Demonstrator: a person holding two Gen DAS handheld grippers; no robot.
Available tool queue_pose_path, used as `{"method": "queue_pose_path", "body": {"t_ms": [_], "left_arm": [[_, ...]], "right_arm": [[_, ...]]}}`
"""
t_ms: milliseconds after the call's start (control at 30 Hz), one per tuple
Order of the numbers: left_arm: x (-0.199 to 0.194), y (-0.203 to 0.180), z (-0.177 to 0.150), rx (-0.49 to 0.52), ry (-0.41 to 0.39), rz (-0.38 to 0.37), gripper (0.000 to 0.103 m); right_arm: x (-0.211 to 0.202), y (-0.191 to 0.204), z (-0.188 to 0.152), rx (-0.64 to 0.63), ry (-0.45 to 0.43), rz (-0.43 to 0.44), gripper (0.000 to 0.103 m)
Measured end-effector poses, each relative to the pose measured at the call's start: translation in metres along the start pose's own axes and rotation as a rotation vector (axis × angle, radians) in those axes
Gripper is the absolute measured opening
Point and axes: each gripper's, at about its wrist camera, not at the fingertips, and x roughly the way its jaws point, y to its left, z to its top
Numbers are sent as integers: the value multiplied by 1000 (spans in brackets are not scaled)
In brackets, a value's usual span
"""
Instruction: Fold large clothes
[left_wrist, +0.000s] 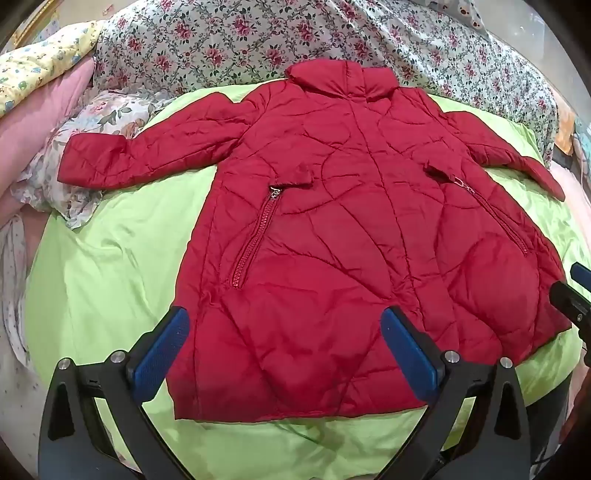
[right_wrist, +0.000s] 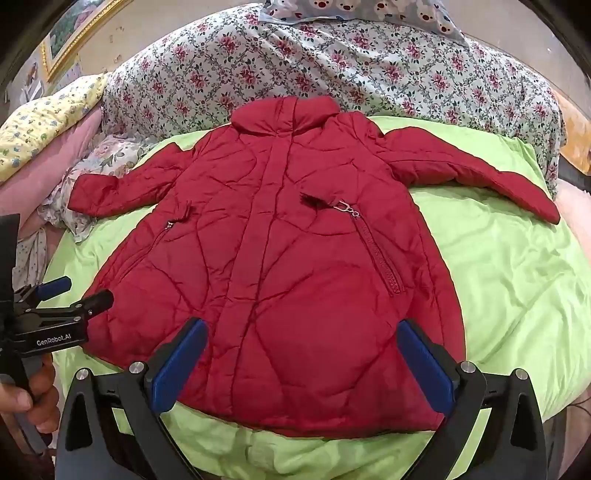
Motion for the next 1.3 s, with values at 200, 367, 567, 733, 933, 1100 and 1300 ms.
{"method": "queue_pose_path", "body": {"t_ms": [200, 367, 567, 733, 933, 1100, 1300], "left_arm": [[1, 1, 1, 0, 2, -11, 103], [0, 1, 1, -7, 7, -16, 103], [0, 0, 0, -8, 5, -16, 103], [0, 0, 0, -7, 6, -15, 103], [-4, 6, 3, -9, 11, -20, 103], [-3, 5, 2, -5, 6, -14, 103], [6, 3, -1, 17, -5, 20, 103]], "right_arm": [[-1, 2, 1, 0, -2, 3, 103], [-2, 3, 3, 1, -1, 3, 103], [-3, 4, 2, 1, -2, 5, 103], [-3, 6, 2, 2, -2, 6, 103], [-3, 6, 2, 3, -1, 7, 103], [-3, 6, 3, 6, 1, 7, 103], [-1, 6, 5, 7, 8, 11, 103]]}}
